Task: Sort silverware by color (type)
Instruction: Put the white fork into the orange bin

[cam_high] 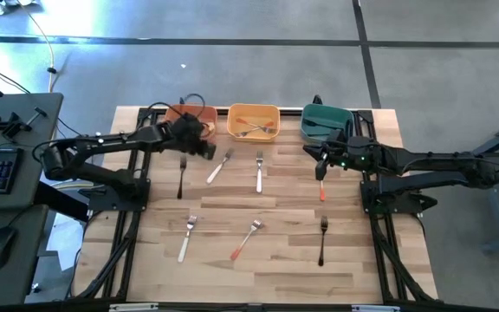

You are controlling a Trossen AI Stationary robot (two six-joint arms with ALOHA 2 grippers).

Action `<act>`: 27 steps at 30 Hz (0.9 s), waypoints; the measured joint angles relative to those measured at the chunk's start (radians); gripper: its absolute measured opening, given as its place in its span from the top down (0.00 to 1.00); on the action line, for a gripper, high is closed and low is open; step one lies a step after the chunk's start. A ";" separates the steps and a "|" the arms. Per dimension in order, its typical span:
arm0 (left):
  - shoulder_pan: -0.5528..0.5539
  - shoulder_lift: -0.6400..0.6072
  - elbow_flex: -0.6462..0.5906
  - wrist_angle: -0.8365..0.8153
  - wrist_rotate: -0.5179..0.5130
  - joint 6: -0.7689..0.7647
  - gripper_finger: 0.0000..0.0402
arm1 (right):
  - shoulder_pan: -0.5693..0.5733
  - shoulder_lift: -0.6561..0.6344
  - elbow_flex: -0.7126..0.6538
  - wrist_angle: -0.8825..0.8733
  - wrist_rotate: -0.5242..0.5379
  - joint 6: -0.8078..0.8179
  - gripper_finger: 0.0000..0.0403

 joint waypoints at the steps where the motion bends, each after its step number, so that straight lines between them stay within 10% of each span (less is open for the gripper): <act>1: -0.013 0.005 0.000 -0.008 0.038 0.017 0.99 | 0.000 0.000 0.000 0.000 0.000 -0.001 1.00; 18: -0.261 0.253 0.002 0.162 -0.196 -0.092 0.63 | -0.002 0.000 0.000 0.000 0.043 -0.025 1.00; 27: -0.257 0.380 0.026 0.154 -0.252 -0.139 0.63 | -0.002 0.000 0.000 0.000 0.042 0.003 1.00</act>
